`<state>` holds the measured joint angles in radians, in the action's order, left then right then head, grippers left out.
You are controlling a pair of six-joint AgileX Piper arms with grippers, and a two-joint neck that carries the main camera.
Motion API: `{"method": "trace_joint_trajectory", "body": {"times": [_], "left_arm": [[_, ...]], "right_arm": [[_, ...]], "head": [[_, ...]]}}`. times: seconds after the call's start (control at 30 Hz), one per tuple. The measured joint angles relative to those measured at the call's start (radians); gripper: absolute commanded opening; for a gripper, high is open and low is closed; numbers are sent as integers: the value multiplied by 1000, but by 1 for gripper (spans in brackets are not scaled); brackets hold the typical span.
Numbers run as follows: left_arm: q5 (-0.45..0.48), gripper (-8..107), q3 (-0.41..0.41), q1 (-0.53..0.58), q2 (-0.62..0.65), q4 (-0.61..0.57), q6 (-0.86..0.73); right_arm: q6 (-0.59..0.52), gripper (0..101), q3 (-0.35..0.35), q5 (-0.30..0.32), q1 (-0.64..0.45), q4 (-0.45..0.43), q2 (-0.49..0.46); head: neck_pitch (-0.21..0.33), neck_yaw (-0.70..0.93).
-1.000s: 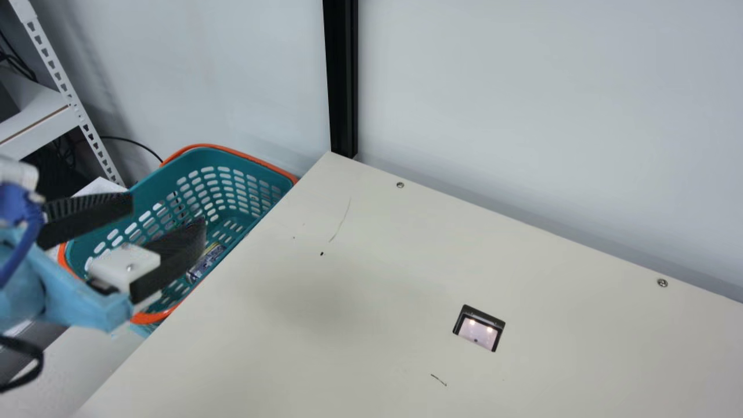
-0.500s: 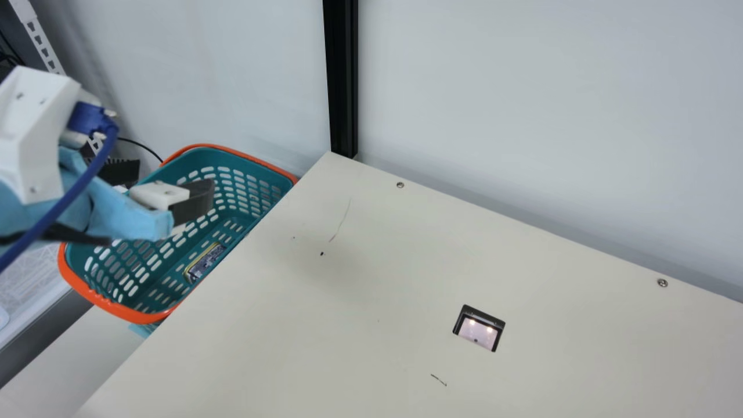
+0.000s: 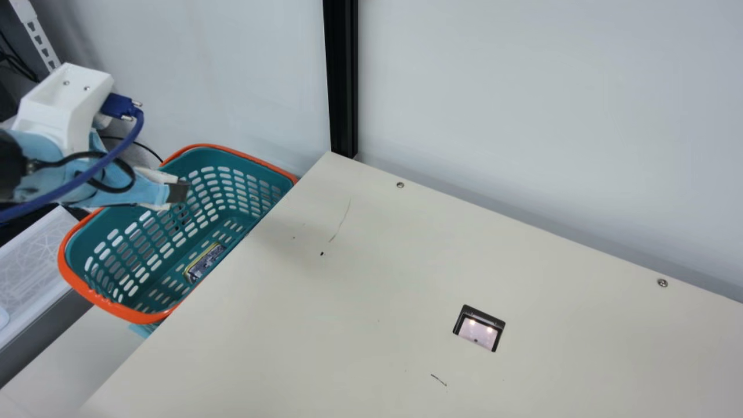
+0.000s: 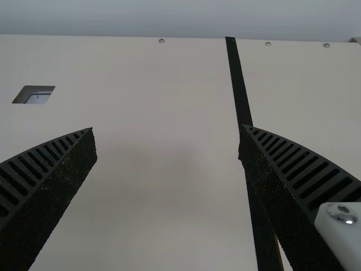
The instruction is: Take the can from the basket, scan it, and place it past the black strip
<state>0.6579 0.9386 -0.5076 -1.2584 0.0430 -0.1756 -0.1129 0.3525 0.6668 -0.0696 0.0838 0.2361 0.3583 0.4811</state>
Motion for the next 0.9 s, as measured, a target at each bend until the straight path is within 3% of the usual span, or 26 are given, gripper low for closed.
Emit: {"method": "trace_joint_trajectory", "body": {"times": [0.37, 0.9], "left_arm": [[45, 90, 107, -18, -200, 34, -6], [83, 90, 298, -70, -537, -19, -177]], "right_arm": [[0, 101, 0, 0, 0, 0, 0], [0, 101, 0, 0, 0, 0, 0]], "head": [[0, 0], [0, 0]]}}
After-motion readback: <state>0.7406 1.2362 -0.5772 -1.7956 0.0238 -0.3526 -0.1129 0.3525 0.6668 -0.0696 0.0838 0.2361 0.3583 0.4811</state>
